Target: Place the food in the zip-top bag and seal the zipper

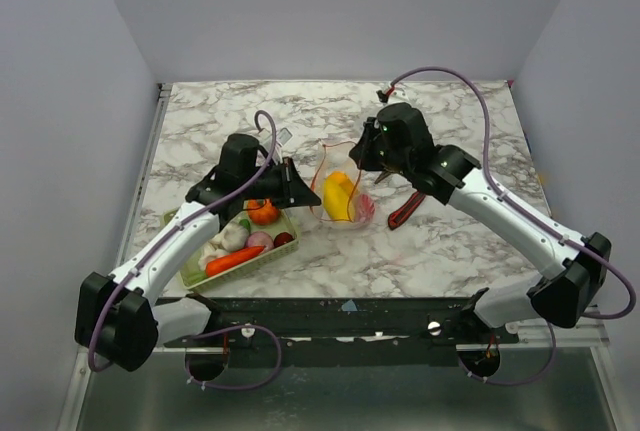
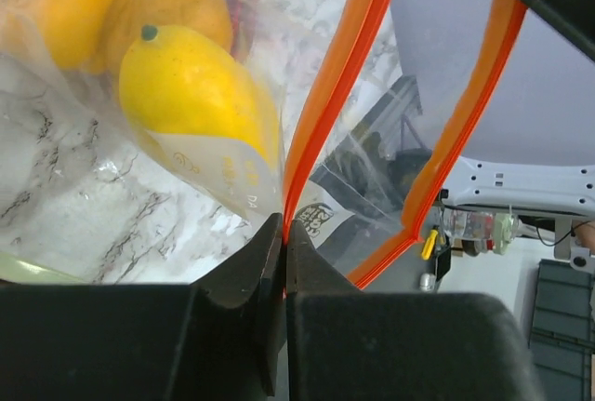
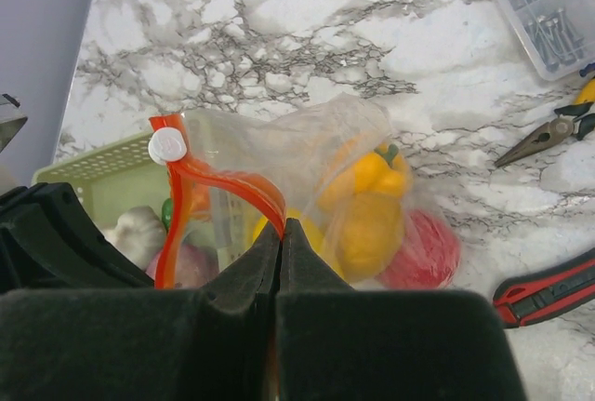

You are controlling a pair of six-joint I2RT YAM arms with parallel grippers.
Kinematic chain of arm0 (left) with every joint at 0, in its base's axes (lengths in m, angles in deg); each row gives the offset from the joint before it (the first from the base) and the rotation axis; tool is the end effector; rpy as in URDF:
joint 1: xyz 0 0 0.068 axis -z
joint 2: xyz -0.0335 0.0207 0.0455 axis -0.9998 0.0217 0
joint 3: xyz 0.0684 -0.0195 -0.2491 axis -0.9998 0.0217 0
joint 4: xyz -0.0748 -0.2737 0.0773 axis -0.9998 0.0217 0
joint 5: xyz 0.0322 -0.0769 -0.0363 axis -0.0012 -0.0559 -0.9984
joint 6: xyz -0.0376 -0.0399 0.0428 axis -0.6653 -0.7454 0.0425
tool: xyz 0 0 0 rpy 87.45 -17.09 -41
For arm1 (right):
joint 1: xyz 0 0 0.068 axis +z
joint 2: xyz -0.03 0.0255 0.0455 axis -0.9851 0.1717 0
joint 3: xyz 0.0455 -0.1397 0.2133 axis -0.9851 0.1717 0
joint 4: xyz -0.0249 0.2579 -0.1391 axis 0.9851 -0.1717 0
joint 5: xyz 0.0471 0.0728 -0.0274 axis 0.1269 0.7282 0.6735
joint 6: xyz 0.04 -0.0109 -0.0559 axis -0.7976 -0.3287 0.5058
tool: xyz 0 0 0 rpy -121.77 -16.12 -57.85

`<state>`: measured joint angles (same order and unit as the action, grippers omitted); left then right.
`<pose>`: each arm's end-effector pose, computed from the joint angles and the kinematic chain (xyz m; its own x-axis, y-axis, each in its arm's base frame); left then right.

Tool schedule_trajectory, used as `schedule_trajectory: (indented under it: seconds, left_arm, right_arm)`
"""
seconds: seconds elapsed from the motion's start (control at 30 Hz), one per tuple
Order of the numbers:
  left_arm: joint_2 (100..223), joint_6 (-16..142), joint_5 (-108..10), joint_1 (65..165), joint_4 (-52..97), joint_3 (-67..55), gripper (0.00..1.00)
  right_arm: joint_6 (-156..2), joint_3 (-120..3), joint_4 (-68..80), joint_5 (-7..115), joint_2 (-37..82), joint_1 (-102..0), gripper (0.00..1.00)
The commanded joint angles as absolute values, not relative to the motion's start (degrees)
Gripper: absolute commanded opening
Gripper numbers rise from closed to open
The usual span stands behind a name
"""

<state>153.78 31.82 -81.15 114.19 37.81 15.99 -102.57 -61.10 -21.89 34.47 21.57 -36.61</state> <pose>0.2652 -0.1668 0.2579 -0.9059 -0.1435 -0.3985 0.2904 0.4744 -0.8310 0.2773 0.2465 0.3466 -0.5951 0.1583 -0.7879 -0.2591 0.8903 0.3745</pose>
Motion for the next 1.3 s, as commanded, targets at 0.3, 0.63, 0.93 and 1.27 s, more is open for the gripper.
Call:
schedule_trajectory:
  seconds: [0.3,0.63,0.93,1.27]
  left_arm:
    - [153.7,31.9,-82.0,112.8,34.9,18.5,0.08]
    - [149.4,43.5,-77.1,112.0,48.1,11.8,0.60]
    - [137.5,46.9,-58.3,108.5,65.3,13.8,0.84]
    - [123.3,20.3,-29.1,105.8,79.0,18.0,0.99]
  right_arm:
    - [-103.7,-58.7,-18.3,36.0,20.9,-36.5,0.00]
    - [-103.4,-61.7,-18.8,37.2,18.3,-36.5,0.00]
    - [-104.3,-58.7,-17.3,39.2,19.6,-36.4,0.00]
    - [-104.3,-58.6,-16.3,40.6,20.7,-36.4,0.00]
